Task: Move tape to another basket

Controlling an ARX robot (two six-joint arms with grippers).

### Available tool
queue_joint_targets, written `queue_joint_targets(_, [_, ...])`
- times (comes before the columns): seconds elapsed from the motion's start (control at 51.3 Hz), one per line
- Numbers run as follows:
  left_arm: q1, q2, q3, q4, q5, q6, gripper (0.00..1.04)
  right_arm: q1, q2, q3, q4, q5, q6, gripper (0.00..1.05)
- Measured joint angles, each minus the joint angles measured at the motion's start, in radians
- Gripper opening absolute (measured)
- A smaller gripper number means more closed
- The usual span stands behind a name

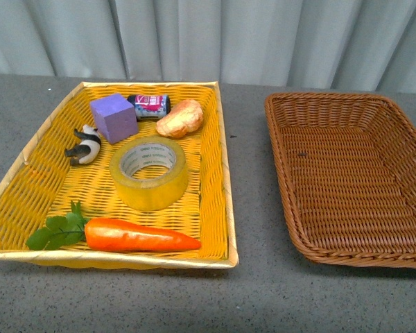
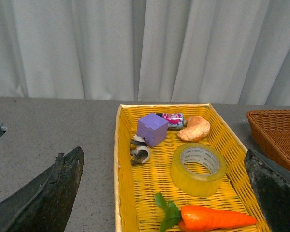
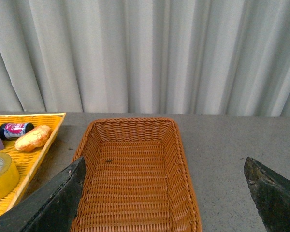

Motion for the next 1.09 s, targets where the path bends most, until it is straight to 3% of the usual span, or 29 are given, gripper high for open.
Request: queue_joint_targets(1.091, [0.0, 0.0, 0.0, 0.0, 0.0, 0.0, 0.98, 0.0, 0.0, 0.0, 0.0, 0.0, 0.0, 0.96])
